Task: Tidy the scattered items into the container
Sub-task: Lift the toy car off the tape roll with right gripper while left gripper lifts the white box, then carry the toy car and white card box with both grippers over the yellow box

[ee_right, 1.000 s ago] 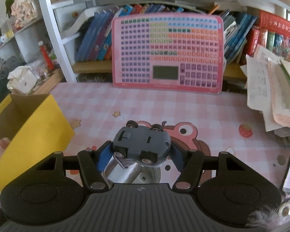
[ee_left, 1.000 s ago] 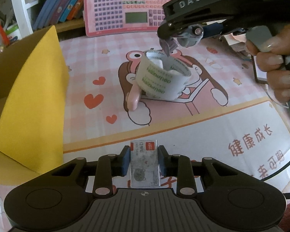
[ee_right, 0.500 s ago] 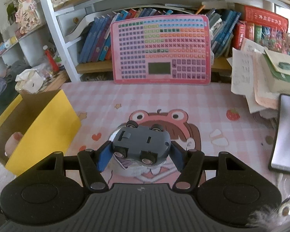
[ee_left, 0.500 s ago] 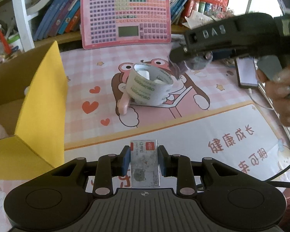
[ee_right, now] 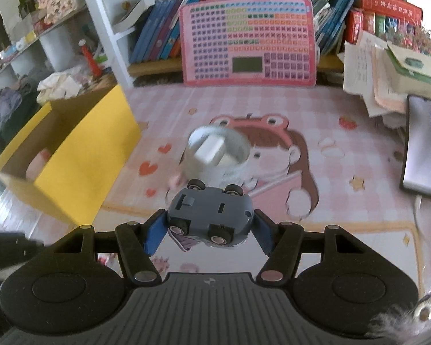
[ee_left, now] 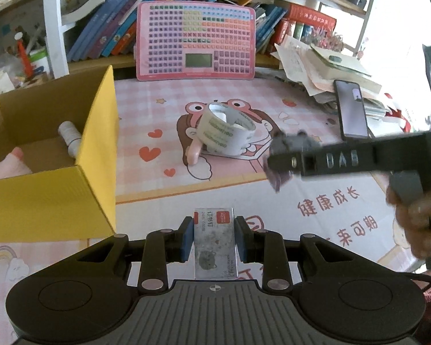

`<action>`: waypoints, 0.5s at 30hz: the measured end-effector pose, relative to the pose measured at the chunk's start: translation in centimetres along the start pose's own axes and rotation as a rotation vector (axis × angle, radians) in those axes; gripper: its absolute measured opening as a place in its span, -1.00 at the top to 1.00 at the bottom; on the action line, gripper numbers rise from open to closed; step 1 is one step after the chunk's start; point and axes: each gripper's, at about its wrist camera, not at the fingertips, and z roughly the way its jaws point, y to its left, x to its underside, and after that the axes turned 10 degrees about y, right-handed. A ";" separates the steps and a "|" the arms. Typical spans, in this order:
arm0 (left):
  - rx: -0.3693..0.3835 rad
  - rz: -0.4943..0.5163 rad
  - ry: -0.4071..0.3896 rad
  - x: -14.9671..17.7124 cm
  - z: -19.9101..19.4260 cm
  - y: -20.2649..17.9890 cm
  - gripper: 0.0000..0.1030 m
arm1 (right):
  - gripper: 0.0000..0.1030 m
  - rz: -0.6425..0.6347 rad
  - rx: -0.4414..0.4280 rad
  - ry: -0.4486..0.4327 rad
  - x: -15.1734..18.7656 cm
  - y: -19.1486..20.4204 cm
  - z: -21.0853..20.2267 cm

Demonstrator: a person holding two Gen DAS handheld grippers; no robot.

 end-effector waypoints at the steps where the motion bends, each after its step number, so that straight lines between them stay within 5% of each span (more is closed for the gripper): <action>1: 0.003 0.002 -0.004 0.2 -0.2 0.2 0.44 | -0.19 -0.001 0.000 0.008 0.5 0.5 0.0; 15: 0.022 -0.004 -0.043 5.0 -4.8 5.1 0.44 | -0.19 -0.011 0.022 0.045 5.0 7.8 -1.3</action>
